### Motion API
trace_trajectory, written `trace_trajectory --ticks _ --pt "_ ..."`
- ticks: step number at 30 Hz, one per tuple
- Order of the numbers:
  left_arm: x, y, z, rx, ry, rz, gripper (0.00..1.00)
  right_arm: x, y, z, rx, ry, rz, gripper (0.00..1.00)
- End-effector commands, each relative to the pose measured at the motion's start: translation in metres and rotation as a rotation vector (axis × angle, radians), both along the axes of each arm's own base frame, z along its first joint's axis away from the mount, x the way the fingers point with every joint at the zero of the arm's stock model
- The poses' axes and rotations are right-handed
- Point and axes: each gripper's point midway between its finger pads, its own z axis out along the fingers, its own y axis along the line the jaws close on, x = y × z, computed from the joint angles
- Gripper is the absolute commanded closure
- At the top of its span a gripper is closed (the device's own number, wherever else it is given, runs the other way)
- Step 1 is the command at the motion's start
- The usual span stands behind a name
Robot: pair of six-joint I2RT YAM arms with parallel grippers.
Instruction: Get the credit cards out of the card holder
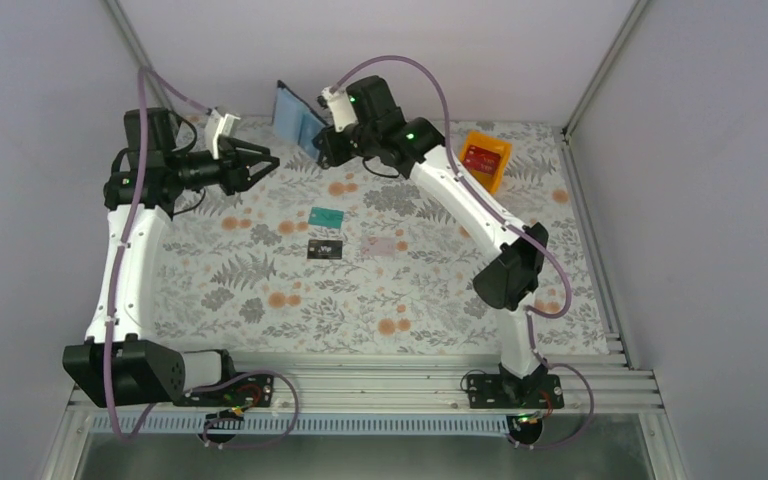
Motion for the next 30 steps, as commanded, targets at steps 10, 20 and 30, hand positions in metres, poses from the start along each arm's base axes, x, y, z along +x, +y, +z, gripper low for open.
trace_trajectory --ticks 10,20,30 --pt "-0.001 0.004 0.014 0.065 -0.101 0.027 0.73 -0.101 0.042 0.076 0.193 -0.168 0.547 0.96" --pt "-0.011 -0.006 0.008 0.028 -0.089 -0.058 0.73 -0.138 0.044 0.080 0.219 -0.222 0.724 0.96" --pt "-0.041 -0.030 0.025 -0.028 -0.137 -0.230 0.76 -0.142 0.056 0.080 0.243 -0.237 0.767 0.96"
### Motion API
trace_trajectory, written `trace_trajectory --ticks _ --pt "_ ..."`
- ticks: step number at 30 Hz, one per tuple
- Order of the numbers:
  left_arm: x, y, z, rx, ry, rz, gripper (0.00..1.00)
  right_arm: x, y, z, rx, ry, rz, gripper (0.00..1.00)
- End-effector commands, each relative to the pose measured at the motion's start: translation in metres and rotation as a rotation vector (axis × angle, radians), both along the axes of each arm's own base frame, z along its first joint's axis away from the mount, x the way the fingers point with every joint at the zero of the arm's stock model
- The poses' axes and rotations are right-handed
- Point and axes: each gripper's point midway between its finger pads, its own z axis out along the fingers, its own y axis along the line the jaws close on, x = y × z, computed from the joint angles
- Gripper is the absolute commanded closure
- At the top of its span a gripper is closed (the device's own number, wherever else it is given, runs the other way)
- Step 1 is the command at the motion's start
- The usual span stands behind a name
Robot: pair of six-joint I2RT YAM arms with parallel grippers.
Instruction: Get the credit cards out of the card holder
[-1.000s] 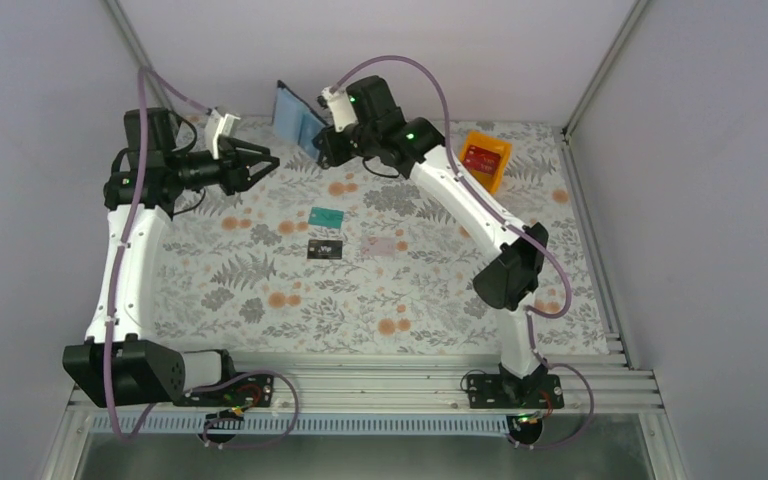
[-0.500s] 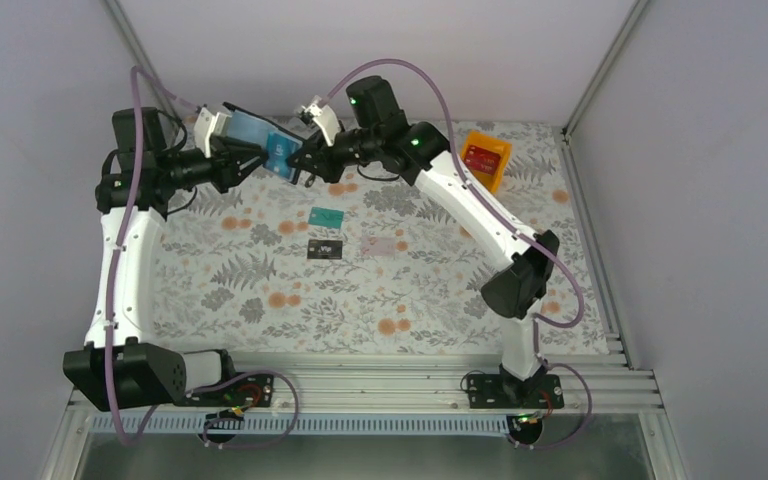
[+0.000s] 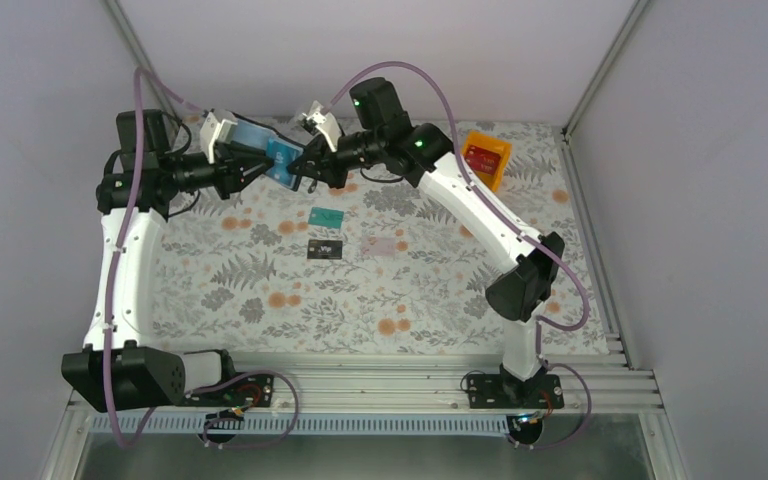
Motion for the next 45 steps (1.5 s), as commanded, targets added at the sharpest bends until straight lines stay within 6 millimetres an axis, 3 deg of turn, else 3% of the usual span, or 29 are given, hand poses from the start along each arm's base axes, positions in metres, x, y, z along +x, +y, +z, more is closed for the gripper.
trace_trajectory --ticks 1,7,13,20,25,28,41,45 --pt "-0.028 -0.022 0.022 -0.068 -0.053 -0.171 0.75 -0.028 0.016 0.029 0.103 -0.071 0.125 0.96" --pt "-0.052 -0.032 0.047 -0.161 -0.082 -0.321 0.77 -0.023 0.022 0.027 0.106 -0.063 0.128 0.96" --pt "-0.058 -0.033 0.051 -0.173 -0.081 -0.339 0.97 -0.017 0.027 0.031 0.123 -0.058 0.120 0.96" --pt "-0.066 -0.029 0.056 -0.162 -0.126 -0.340 0.98 -0.015 0.015 0.034 0.147 -0.047 0.150 0.96" --pt "-0.061 -0.019 0.056 -0.165 -0.124 -0.303 0.98 -0.018 -0.009 0.035 0.174 -0.016 0.207 0.82" --pt "-0.062 -0.017 0.059 -0.159 -0.137 -0.298 0.98 -0.023 -0.012 0.035 0.169 -0.026 0.228 0.80" --pt "-0.048 -0.002 0.053 -0.137 -0.122 -0.220 0.98 -0.024 -0.025 0.036 0.162 -0.050 0.227 0.77" --pt "-0.050 -0.002 0.057 -0.145 -0.129 -0.228 0.98 -0.026 -0.025 0.037 0.170 -0.049 0.239 0.86"
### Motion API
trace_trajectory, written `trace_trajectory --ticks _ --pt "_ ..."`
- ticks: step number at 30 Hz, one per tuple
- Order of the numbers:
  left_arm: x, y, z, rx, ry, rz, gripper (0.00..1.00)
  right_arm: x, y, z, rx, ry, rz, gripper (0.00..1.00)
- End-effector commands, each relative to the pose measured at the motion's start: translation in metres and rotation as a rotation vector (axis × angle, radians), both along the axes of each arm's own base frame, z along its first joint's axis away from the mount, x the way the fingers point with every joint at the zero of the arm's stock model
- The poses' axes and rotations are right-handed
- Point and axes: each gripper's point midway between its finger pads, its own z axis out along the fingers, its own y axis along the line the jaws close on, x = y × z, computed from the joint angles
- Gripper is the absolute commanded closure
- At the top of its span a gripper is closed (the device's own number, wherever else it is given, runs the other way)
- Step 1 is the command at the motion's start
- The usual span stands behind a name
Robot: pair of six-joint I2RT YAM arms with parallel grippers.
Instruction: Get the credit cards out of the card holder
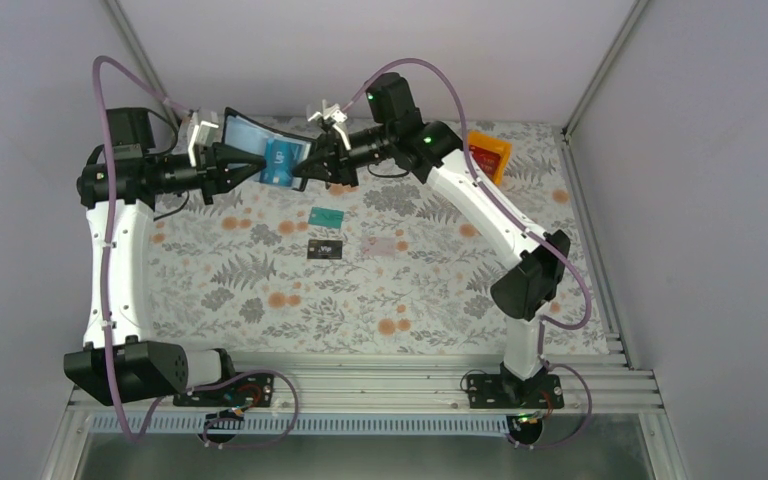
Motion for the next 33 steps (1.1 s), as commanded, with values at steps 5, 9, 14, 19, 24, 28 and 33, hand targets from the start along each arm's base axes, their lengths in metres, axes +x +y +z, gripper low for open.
trace_trajectory --ticks 5,9,14,19,24,28,33 --pt "-0.012 0.002 0.023 -0.025 -0.089 -0.028 0.98 -0.006 -0.012 0.016 0.028 -0.044 0.008 0.85" --pt "-0.010 0.003 0.020 -0.030 -0.078 -0.026 0.98 -0.006 -0.013 0.014 0.021 -0.035 0.008 0.81" --pt "-0.010 0.003 0.020 -0.035 -0.075 -0.030 0.98 -0.009 -0.016 0.022 0.042 -0.054 0.014 0.96" --pt "-0.005 0.008 0.019 -0.010 -0.081 0.003 0.97 -0.001 -0.025 0.020 0.039 -0.062 -0.018 0.96" --pt "-0.001 0.011 0.014 0.004 -0.073 0.017 0.98 0.006 -0.034 0.015 0.017 -0.052 -0.044 0.96" --pt "0.001 0.011 0.013 0.013 -0.075 0.024 0.98 0.005 -0.035 0.012 0.009 -0.054 -0.045 0.96" --pt "0.005 0.014 0.009 0.053 -0.084 0.053 0.98 0.002 -0.036 0.010 0.006 -0.053 -0.032 0.96"
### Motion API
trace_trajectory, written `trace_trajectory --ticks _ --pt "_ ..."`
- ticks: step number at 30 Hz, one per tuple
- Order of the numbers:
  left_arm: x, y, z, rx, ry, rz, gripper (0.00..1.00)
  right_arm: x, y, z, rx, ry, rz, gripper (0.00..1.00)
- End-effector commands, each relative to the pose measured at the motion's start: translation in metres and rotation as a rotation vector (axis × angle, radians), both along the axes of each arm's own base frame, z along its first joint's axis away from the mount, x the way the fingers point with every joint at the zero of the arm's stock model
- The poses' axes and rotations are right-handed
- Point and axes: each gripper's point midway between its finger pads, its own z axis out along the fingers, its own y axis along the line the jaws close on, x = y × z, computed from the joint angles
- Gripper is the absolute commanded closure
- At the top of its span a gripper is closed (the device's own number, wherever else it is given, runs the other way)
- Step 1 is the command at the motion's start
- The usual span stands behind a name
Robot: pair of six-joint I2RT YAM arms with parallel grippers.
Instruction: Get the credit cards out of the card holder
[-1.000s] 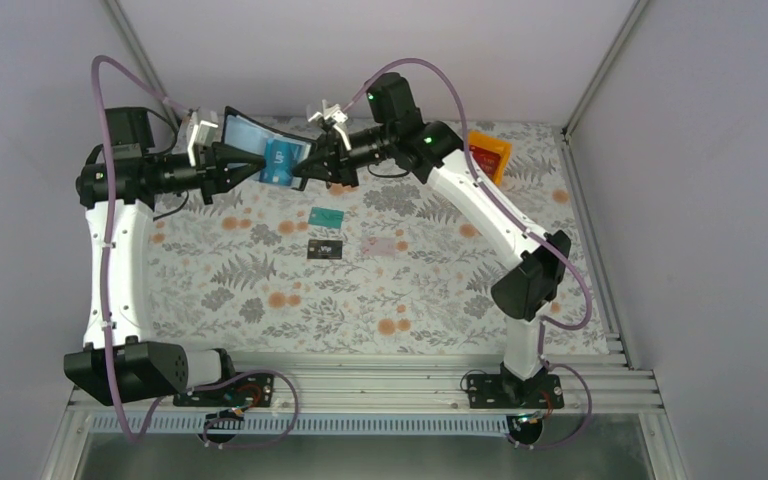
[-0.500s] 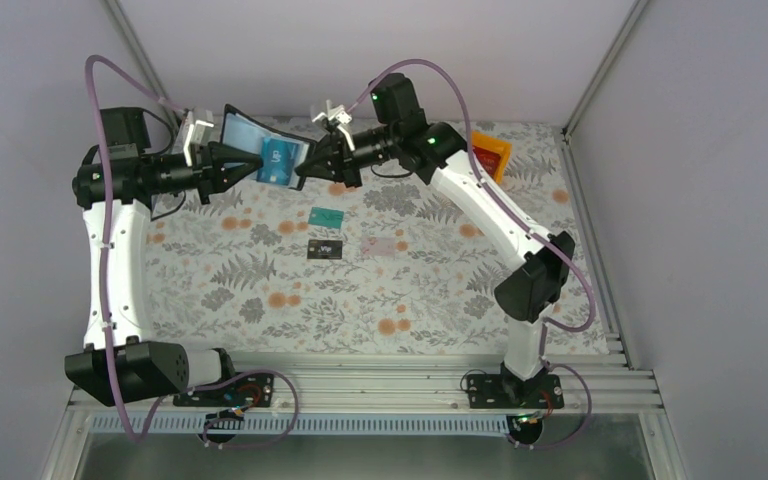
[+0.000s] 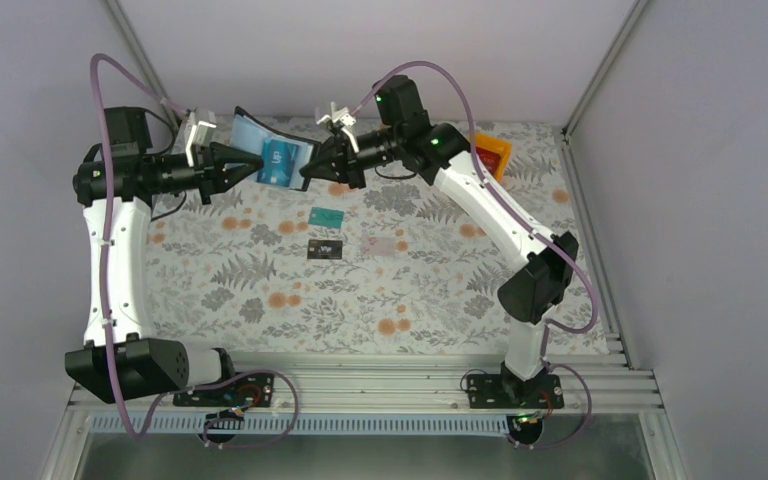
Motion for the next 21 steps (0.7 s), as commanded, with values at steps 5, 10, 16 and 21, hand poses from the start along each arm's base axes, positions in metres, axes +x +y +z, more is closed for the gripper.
trace_trajectory --ticks 5,10,16,21 --pt "0.010 0.013 0.005 0.113 -0.107 0.090 0.98 0.000 -0.023 0.011 -0.005 -0.023 -0.027 0.96" --pt "0.016 0.007 -0.002 0.134 -0.118 0.096 0.98 -0.007 -0.011 0.013 0.008 0.011 0.034 0.96" --pt "0.013 0.006 0.002 0.199 -0.175 0.100 0.98 -0.002 -0.018 0.015 0.014 -0.036 0.001 0.96" --pt "0.026 0.021 -0.008 0.284 -0.156 0.186 0.98 0.042 -0.046 -0.003 -0.044 -0.004 -0.195 0.96"
